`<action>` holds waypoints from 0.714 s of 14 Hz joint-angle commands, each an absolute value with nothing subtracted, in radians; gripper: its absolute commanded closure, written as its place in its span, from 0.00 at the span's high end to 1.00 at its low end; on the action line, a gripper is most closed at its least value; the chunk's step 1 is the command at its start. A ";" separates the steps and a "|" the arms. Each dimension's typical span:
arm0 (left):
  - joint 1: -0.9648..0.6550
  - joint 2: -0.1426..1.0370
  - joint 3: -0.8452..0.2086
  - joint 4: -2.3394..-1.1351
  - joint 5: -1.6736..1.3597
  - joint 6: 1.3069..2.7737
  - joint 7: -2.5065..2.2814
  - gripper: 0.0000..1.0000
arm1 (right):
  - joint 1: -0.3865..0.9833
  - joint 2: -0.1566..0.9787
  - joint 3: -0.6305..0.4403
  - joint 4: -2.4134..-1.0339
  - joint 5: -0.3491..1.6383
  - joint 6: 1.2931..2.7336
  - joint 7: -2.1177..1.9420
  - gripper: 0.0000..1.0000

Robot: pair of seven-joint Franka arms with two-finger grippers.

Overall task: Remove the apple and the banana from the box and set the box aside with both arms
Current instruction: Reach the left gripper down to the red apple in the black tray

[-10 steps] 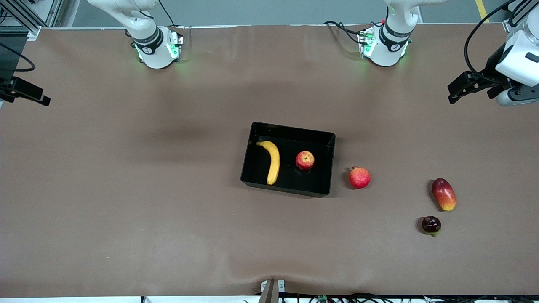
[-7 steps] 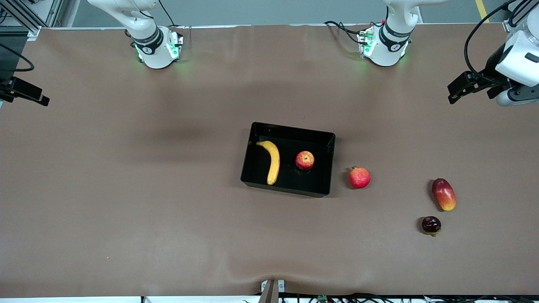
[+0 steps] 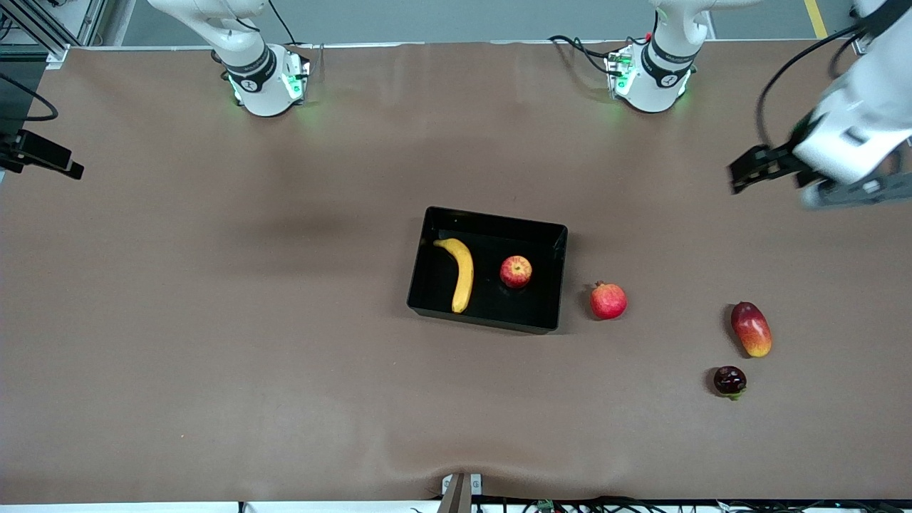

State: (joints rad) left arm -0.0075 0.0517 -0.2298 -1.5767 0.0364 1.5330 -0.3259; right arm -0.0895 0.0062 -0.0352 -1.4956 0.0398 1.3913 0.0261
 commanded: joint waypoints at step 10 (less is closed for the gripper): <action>-0.353 0.526 -0.281 -1.526 0.129 1.945 -1.108 1.00 | -0.115 0.008 -0.026 -1.485 0.032 1.378 0.014 1.00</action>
